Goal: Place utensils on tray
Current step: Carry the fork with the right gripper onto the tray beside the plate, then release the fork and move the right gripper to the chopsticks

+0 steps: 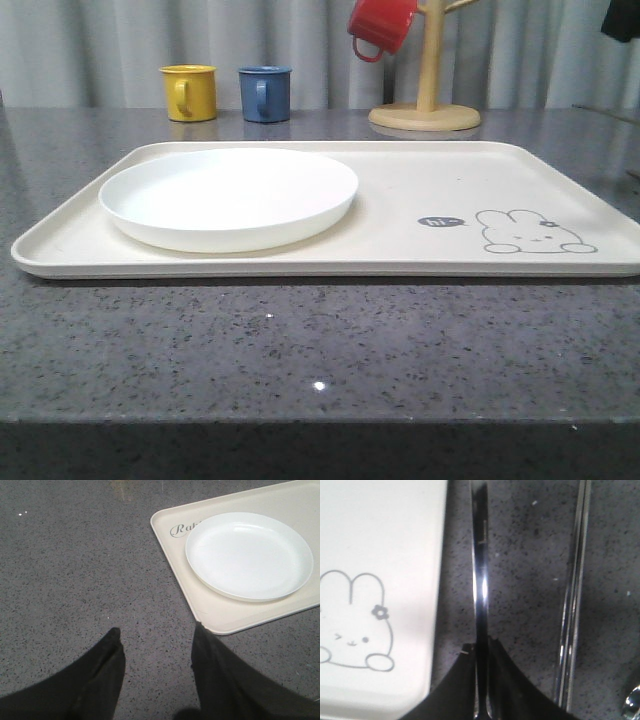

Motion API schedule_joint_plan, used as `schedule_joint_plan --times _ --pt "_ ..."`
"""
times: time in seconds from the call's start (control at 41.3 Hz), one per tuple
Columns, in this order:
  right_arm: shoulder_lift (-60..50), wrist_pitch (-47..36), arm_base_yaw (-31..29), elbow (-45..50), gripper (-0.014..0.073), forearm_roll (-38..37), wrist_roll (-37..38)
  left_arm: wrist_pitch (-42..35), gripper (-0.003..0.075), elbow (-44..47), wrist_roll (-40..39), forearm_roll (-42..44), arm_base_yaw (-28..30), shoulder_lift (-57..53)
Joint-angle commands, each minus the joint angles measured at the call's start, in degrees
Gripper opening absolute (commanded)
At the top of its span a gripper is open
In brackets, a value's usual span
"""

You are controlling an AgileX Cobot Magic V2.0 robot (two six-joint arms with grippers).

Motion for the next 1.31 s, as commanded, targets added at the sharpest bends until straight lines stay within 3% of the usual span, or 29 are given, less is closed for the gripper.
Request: schedule_joint_plan --times 0.0,0.17,0.364,0.582,0.994,1.212,1.285 --pt "-2.4 0.8 2.4 -3.3 0.0067 3.3 -0.3 -4.2 0.0313 -1.4 -0.5 -0.1 -0.4 0.5" --pt "0.0 1.1 10.3 -7.9 0.0067 3.6 4.1 -4.2 0.0313 -1.4 -0.5 -0.1 -0.4 0.5" --pt "7.1 5.6 17.7 -14.9 0.0067 -1.7 16.3 -4.2 0.0313 -1.4 -0.5 -0.1 -0.4 0.5" --pt "13.3 3.4 20.5 -17.9 0.0067 -3.0 29.2 -4.2 0.0313 -1.4 -0.5 -0.1 -0.4 0.5" --pt "17.5 -0.4 20.6 -17.9 0.0095 -0.4 31.2 -4.2 0.0313 -1.4 -0.5 -0.1 -0.4 0.5" --pt "17.5 -0.4 20.6 -17.9 0.0289 -0.7 31.2 -4.2 0.0313 -1.4 -0.5 -0.1 -0.4 0.5" --pt "17.5 -0.7 20.6 -17.9 0.0313 -0.7 31.1 -4.2 0.0313 -1.4 -0.5 -0.1 -0.4 0.5"
